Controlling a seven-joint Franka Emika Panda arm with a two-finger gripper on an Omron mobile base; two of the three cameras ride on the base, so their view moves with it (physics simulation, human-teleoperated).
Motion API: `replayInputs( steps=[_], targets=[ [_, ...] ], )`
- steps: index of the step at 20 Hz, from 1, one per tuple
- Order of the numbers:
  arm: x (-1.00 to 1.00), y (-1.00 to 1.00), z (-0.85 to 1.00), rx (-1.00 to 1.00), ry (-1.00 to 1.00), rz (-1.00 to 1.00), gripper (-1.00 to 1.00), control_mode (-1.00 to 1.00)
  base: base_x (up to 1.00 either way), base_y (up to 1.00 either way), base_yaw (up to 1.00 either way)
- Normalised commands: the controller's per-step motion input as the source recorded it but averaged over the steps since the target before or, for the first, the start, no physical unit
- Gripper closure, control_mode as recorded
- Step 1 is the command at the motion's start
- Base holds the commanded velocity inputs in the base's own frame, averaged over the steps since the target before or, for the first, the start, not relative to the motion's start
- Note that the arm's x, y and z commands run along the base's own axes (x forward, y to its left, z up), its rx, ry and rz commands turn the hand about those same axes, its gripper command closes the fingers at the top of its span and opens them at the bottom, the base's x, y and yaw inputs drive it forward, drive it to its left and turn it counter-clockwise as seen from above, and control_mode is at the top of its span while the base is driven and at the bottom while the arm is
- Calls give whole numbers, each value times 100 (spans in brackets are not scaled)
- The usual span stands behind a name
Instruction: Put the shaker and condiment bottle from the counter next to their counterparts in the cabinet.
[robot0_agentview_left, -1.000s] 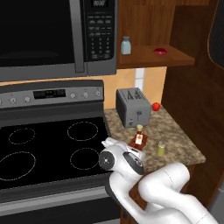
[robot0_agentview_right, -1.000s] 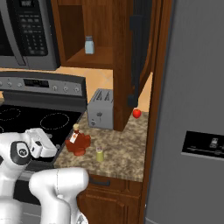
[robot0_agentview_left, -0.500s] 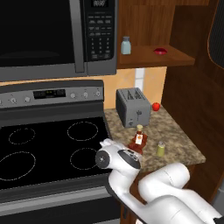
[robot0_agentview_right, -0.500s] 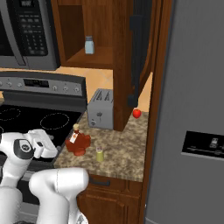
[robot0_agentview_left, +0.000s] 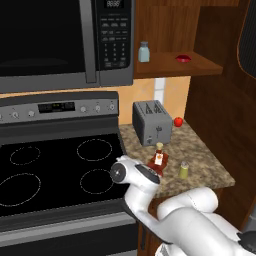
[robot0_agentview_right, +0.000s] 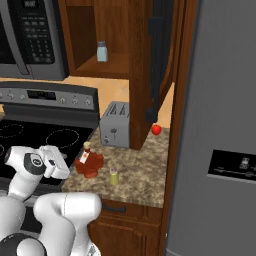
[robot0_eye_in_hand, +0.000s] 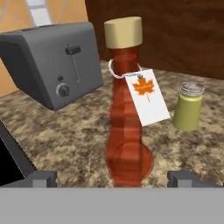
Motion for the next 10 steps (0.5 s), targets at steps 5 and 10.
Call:
replayInputs(
  steps=[5,10],
  targets=[
    [9,-28,-20,4,0,0,-100,-100,0,0,0],
    [27,-23,-14,3,2,0,-100,-100,0,0,0]
  ],
)
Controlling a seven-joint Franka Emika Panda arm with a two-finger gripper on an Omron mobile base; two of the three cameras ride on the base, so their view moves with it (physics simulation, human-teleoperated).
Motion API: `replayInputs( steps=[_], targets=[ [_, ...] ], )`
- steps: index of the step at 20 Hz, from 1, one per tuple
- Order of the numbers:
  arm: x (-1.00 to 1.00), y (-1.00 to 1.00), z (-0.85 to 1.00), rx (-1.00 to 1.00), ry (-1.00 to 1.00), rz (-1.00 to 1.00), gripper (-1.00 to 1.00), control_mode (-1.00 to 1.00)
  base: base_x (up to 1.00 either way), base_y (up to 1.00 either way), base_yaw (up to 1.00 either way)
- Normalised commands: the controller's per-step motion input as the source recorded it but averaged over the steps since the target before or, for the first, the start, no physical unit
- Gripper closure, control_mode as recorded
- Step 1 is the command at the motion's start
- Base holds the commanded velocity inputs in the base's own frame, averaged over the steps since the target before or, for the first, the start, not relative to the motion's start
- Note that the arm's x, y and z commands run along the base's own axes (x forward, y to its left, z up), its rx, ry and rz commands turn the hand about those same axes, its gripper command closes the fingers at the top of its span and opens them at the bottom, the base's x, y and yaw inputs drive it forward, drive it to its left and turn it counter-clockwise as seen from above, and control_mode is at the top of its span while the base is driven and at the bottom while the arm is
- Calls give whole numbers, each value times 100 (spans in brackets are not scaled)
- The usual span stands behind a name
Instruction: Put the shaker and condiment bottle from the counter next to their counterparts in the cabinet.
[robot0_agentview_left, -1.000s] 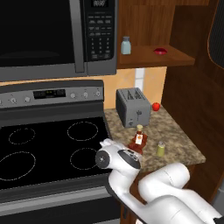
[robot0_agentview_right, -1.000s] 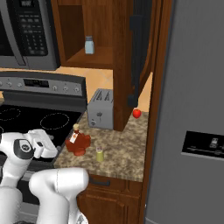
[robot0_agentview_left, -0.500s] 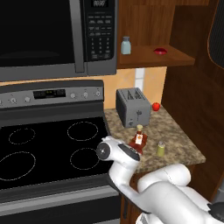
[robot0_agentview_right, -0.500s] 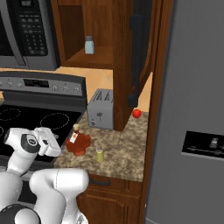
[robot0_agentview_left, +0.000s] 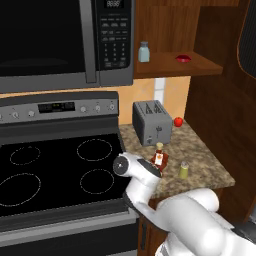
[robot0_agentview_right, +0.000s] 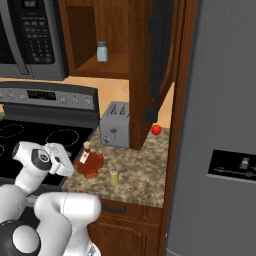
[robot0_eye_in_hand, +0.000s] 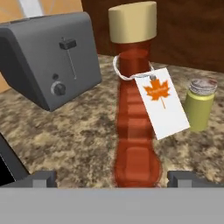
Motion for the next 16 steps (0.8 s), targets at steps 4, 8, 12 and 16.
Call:
replayInputs(
  steps=[4,8,12,16],
  targets=[
    [24,-31,-22,3,6,-3,-100,-100,0,0,0],
    [9,-36,-40,5,7,-10,100,-100,0,0,0],
    [4,-46,-34,9,3,-13,100,-100,0,0,0],
    [1,-34,-1,13,0,-12,100,-100,0,0,0]
  ],
)
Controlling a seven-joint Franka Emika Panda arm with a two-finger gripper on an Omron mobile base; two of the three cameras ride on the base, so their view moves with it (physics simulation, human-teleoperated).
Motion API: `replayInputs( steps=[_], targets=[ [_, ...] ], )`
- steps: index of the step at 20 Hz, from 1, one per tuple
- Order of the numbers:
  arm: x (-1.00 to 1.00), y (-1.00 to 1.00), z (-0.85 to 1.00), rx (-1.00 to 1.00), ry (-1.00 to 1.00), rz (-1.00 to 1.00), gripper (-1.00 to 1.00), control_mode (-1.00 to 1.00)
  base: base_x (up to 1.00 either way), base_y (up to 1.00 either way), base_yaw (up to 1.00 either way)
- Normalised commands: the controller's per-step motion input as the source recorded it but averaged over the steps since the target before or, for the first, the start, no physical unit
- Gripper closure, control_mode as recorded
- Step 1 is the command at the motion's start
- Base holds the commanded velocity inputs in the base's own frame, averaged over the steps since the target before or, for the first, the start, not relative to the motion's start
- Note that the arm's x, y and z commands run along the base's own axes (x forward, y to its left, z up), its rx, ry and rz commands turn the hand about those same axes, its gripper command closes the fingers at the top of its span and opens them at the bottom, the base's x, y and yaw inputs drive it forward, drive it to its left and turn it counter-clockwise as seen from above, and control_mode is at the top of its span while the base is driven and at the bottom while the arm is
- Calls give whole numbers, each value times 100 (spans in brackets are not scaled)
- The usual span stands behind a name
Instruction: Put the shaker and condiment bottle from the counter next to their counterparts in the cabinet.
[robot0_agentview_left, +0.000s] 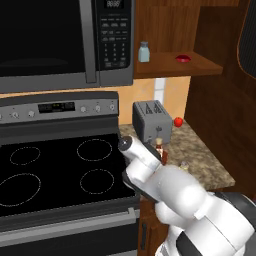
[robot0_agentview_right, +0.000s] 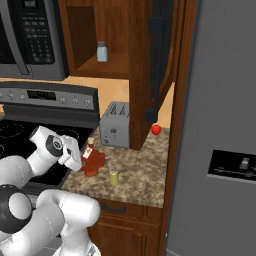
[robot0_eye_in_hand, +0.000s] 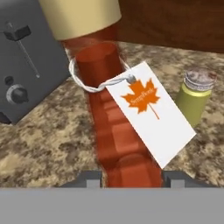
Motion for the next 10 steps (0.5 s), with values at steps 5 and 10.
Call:
replayInputs(
  steps=[5,10],
  targets=[
    [-47,-3,2,3,-1,-2,100,-100,0,0,0],
    [-24,0,8,0,-16,15,100,-100,0,0,0]
  ],
)
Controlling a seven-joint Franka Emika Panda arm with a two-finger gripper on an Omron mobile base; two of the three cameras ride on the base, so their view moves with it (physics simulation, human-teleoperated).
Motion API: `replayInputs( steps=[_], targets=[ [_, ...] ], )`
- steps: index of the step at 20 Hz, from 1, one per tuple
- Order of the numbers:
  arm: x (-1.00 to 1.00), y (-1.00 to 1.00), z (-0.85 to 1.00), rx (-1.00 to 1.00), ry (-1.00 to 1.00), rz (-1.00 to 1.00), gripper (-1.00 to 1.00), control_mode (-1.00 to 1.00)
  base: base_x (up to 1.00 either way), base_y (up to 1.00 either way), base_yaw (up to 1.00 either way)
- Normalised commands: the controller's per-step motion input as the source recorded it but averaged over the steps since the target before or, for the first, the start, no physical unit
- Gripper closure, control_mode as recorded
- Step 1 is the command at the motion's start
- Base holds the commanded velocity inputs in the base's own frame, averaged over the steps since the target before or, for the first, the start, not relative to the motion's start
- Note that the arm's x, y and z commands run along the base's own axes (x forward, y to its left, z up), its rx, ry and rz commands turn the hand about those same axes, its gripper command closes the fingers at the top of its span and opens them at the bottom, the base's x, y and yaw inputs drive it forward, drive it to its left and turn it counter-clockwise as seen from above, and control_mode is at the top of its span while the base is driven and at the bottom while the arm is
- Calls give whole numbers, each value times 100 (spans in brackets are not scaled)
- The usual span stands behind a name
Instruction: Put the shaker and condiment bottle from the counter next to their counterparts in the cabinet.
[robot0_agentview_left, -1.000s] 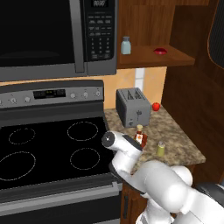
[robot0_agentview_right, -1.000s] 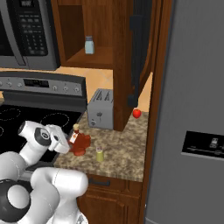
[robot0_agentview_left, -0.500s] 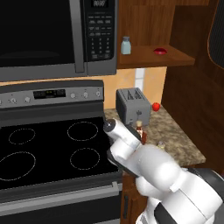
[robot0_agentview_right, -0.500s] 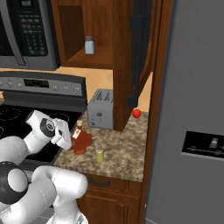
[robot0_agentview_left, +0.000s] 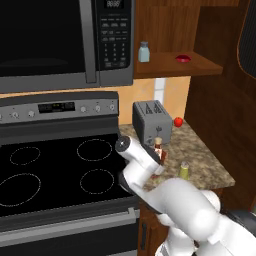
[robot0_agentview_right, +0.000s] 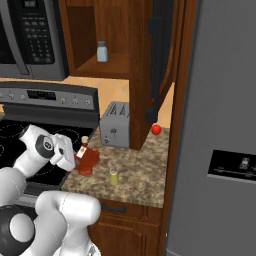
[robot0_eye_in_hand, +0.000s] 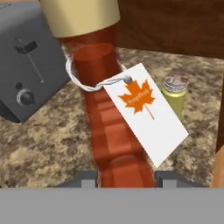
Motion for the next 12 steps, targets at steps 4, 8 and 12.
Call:
replayInputs(
  steps=[4,8,12],
  targets=[
    [-15,-2,52,-2,-31,25,100,-100,0,0,0],
    [-33,-5,59,0,-11,9,100,-100,0,0,0],
    [-30,-15,71,0,0,0,100,-100,0,0,0]
  ],
)
